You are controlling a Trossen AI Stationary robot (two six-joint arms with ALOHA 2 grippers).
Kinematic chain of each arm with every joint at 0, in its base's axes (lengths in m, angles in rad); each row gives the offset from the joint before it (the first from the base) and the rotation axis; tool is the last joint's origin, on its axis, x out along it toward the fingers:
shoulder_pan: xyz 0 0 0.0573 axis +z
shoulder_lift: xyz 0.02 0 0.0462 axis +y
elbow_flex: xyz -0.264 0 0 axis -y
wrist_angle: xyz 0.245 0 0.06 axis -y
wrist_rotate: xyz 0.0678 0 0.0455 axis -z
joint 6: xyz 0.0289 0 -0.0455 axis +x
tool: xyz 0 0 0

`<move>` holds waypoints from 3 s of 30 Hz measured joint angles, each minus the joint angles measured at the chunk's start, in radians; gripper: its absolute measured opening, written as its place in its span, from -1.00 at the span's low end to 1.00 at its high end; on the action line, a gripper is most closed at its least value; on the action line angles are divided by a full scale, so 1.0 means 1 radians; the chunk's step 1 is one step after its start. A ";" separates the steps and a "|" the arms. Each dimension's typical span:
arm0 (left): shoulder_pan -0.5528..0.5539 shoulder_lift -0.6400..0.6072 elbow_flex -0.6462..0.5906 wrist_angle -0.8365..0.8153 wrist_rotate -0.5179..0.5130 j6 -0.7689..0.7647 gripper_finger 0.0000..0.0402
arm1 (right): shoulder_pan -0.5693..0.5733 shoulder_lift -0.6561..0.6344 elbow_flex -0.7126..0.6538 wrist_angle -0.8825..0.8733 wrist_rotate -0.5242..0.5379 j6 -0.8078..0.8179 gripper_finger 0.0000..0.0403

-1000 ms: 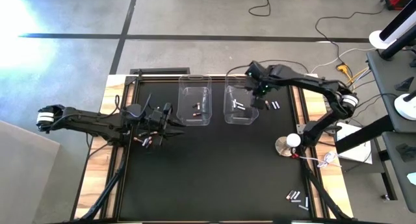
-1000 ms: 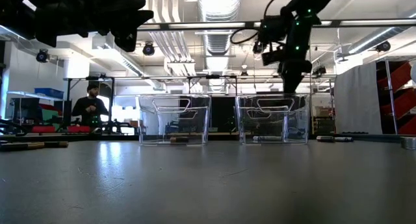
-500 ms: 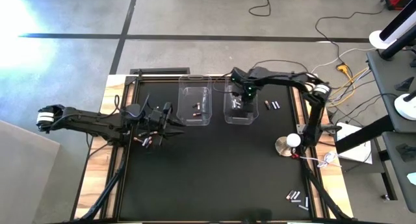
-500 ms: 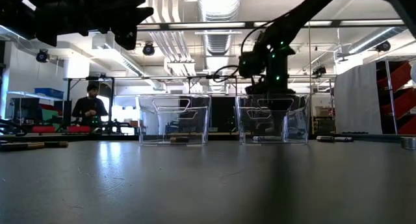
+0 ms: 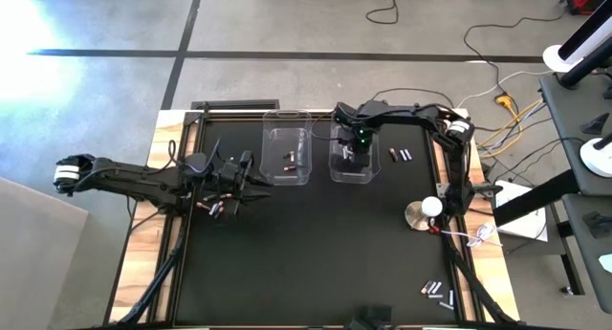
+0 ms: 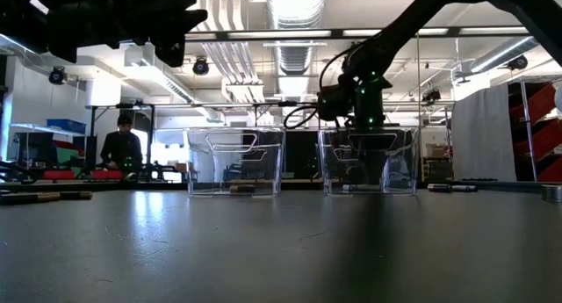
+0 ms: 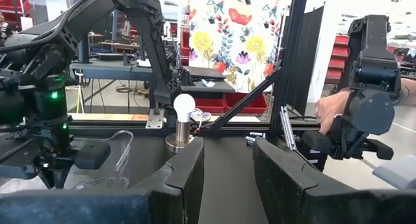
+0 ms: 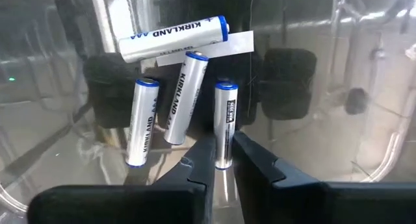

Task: Sort batteries
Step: Put the white battery into the right transparent bin, then adjust the right transparent bin, then put the black battery into the left transparent bin

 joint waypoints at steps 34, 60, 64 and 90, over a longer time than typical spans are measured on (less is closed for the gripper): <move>0.000 0.000 0.000 0.000 0.000 0.000 -0.45 | 0.176 -0.247 -0.004 -0.279 0.000 0.016 -0.11; 0.000 0.000 0.000 -0.001 0.000 0.000 -0.45 | 0.188 -0.272 -0.006 -0.393 0.136 -0.017 -0.10; 0.000 0.000 0.000 -0.001 0.000 0.000 -0.45 | 0.177 -0.347 -0.003 -0.389 0.136 0.062 -0.13; -0.021 0.000 0.000 0.026 -0.001 -0.012 -0.45 | -0.213 -0.601 -0.494 0.045 -0.048 0.185 0.01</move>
